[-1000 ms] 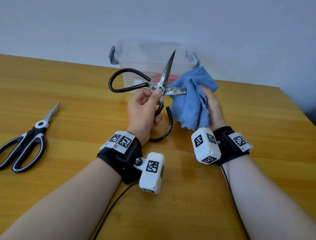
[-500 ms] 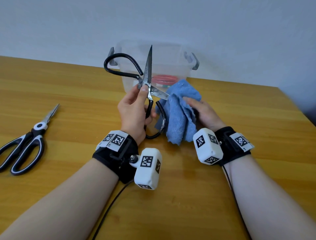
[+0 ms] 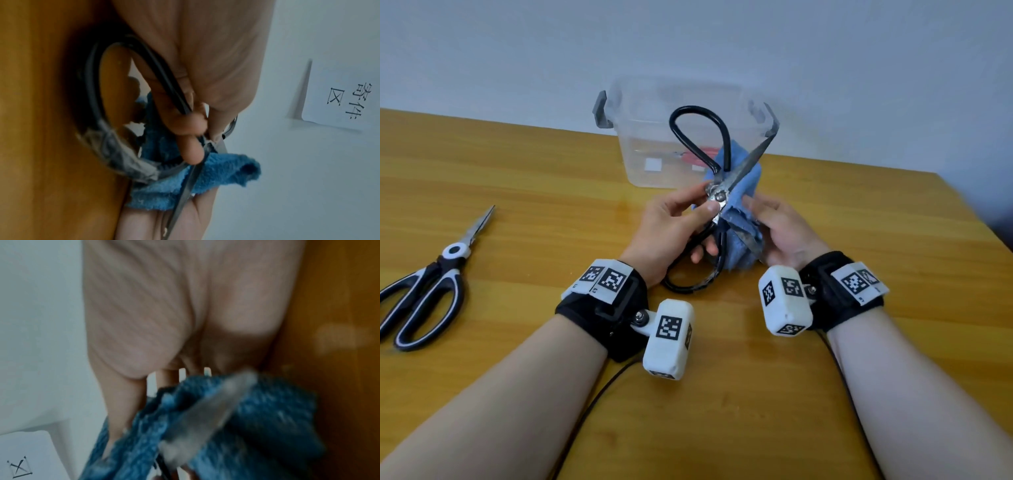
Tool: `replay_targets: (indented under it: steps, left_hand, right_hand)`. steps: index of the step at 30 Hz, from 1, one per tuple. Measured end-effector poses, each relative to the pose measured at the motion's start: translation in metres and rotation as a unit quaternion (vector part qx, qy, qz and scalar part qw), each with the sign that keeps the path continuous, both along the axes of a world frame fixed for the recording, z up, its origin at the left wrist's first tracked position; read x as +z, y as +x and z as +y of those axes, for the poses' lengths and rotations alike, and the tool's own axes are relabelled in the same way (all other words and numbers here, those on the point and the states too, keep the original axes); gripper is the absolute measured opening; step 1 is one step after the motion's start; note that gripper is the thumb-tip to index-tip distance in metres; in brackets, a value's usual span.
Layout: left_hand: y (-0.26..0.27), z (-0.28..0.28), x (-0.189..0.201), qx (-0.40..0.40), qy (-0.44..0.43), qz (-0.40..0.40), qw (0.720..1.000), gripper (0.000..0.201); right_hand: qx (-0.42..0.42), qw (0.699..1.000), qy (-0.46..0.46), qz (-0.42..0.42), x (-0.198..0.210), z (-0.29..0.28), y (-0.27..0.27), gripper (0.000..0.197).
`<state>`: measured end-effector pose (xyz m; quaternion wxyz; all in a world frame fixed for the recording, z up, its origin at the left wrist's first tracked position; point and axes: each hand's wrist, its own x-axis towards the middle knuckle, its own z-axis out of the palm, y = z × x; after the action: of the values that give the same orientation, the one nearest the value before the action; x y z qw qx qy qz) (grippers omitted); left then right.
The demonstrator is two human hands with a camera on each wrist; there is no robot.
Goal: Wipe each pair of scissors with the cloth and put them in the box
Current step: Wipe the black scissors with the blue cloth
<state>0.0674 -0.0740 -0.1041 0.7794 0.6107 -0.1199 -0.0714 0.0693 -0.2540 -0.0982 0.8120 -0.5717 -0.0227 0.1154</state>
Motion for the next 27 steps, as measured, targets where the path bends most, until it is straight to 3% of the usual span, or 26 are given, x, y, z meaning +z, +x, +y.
replay_targets:
  steps: [6, 15, 21, 27]
  left_hand:
    - [-0.001, -0.001, 0.001, -0.016, 0.077, -0.033, 0.996, 0.035]
    - [-0.005, 0.000, 0.001, -0.024, 0.143, -0.058, 0.988, 0.042]
    - [-0.001, 0.001, -0.003, -0.020, 0.160, -0.062, 0.985, 0.021]
    - [-0.002, 0.002, -0.002, -0.026, 0.187, -0.059, 0.980, 0.016]
  right_hand:
    - [-0.069, 0.995, -0.046, -0.050, -0.005, 0.004, 0.006, 0.028]
    - [-0.103, 0.993, -0.057, -0.025, -0.001, 0.005, 0.004, 0.010]
    - [-0.126, 0.992, 0.006, -0.012, 0.001, 0.003, 0.003, 0.014]
    - [-0.217, 0.975, 0.042, -0.002, -0.007, -0.010, 0.016, 0.040]
